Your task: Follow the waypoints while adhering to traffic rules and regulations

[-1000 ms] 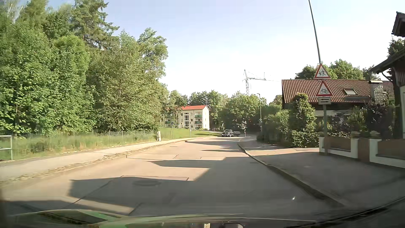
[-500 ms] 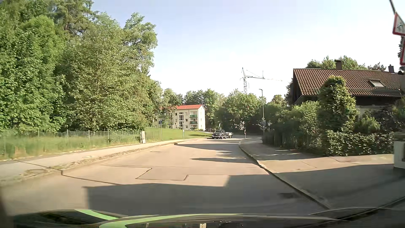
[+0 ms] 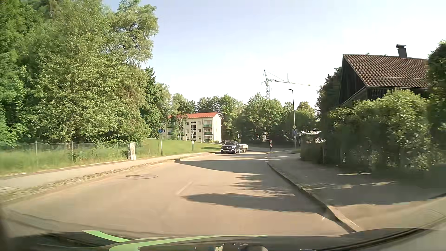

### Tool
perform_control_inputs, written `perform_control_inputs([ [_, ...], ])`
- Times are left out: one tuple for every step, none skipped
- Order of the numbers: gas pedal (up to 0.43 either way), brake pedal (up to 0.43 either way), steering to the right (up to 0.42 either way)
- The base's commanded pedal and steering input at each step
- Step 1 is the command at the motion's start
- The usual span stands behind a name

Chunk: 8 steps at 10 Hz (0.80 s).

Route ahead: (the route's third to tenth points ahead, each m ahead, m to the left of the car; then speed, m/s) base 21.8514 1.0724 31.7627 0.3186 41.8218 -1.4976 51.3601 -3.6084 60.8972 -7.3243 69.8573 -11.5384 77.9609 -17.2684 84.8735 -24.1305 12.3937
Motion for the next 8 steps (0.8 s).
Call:
perform_control_inputs([
  [0.028,0.000,0.012],
  [0.028,0.000,0.013],
  [0.028,0.000,0.015],
  [0.039,0.000,0.015],
  [0.039,0.000,0.015],
  [0.039,0.000,0.015],
  [0.039,0.000,0.015],
  [0.039,0.000,0.015],
])
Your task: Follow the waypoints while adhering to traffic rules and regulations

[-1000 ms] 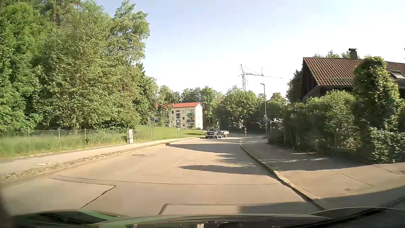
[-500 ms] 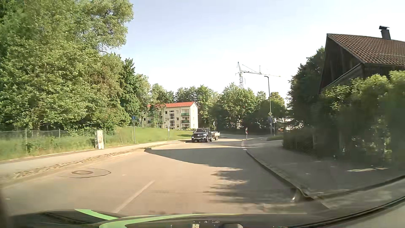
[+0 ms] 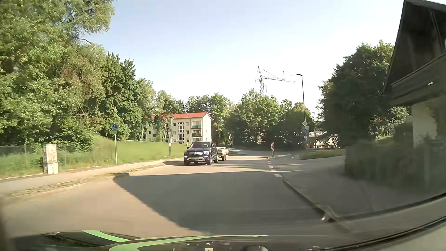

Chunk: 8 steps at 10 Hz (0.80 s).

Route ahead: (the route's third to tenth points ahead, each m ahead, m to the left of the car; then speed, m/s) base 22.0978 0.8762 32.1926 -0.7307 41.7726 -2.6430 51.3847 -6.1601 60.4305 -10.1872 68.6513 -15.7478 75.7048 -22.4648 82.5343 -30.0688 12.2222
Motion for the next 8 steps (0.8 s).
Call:
perform_control_inputs([
  [0.039,0.000,0.015],
  [0.039,0.000,0.015],
  [0.039,0.000,0.015],
  [0.039,0.000,0.015],
  [0.039,0.000,0.014],
  [0.039,0.000,0.014],
  [0.039,0.000,0.014],
  [0.039,0.000,0.012],
])
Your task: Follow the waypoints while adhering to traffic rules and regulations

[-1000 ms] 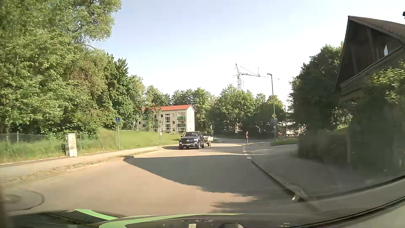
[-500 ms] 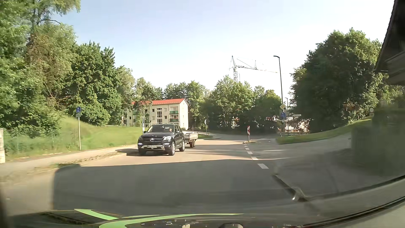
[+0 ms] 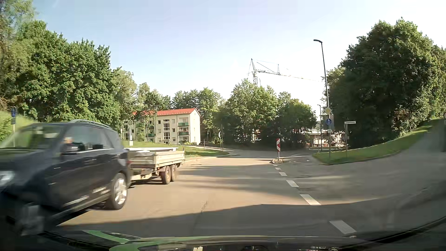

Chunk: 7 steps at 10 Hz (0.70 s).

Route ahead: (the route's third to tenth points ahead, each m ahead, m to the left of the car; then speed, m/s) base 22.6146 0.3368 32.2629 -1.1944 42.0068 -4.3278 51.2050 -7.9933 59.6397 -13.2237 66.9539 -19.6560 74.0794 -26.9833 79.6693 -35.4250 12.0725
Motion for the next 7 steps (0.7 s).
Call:
perform_control_inputs([
  [0.039,0.000,0.013],
  [0.039,0.000,0.013],
  [0.039,0.000,0.013],
  [0.039,0.000,0.013],
  [0.039,0.000,0.015],
  [0.039,0.000,0.016],
  [0.039,0.000,0.020],
])
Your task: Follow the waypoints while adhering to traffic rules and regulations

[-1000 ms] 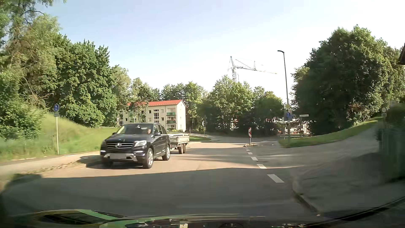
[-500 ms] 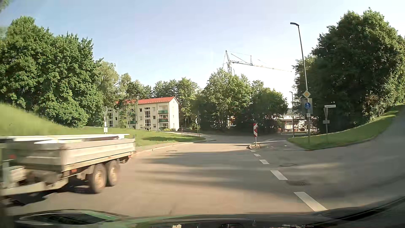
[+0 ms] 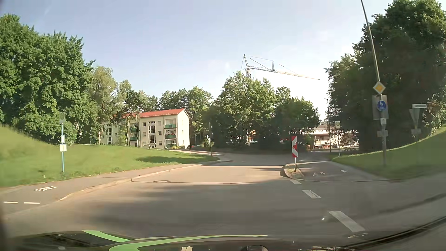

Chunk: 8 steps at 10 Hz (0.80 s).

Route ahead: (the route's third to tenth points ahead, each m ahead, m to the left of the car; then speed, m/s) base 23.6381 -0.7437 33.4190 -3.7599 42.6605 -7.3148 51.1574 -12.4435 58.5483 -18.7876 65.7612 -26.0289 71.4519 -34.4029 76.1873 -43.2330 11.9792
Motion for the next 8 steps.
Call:
perform_control_inputs([
  [0.039,0.000,0.025],
  [0.039,0.000,0.028],
  [0.039,0.000,0.032],
  [0.039,0.000,0.040],
  [0.039,0.000,0.043],
  [0.039,0.000,0.044],
  [0.039,0.000,0.044],
  [0.039,0.000,0.046],
])
